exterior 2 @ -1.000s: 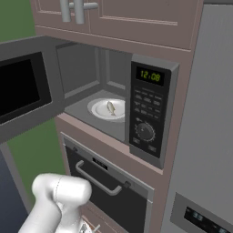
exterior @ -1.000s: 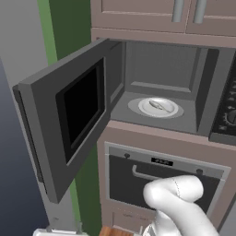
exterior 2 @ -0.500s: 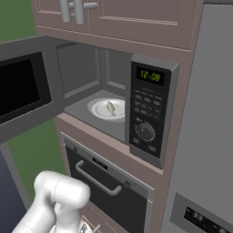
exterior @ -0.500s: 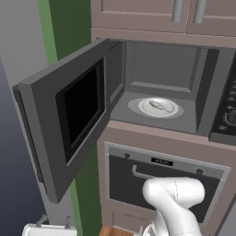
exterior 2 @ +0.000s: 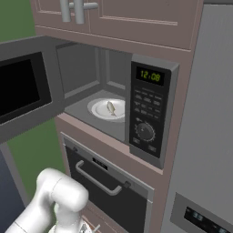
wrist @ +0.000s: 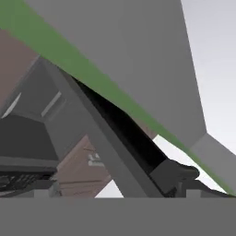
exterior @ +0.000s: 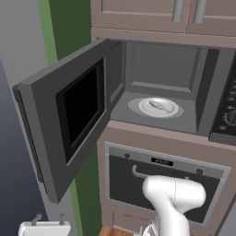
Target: Transport the fish from the fridge to the microwave and turn on the microwave.
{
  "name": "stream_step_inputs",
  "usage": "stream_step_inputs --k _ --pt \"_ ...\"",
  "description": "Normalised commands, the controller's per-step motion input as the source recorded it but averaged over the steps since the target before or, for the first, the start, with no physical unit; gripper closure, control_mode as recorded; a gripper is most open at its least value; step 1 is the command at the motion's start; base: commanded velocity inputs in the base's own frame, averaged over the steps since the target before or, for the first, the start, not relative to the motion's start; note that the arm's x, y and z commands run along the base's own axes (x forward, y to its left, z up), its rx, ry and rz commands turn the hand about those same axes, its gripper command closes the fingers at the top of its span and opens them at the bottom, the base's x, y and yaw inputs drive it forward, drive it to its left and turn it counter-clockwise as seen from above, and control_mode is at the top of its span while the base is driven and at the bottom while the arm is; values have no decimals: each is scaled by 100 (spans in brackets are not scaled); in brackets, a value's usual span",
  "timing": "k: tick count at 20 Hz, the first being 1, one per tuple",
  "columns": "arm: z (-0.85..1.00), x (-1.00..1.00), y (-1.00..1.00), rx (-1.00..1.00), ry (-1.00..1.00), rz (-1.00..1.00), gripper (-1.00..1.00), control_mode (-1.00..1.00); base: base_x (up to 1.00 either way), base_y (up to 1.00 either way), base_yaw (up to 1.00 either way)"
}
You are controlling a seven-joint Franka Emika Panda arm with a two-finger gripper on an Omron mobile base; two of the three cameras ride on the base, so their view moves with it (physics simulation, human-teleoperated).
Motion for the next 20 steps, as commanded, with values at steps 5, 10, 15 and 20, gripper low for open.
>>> stream_step_inputs --k 5,10,15,20 --pt "0 15 9 0 -41 -14 -100 -100 0 0 0" --pt "0 17 2 3 -38 -19 -100 -100 0 0 0" --pt "0 9 0 15 -20 -24 -100 -100 0 0 0" --pt "6 17 12 15 -14 -27 -100 -100 0 0 0"
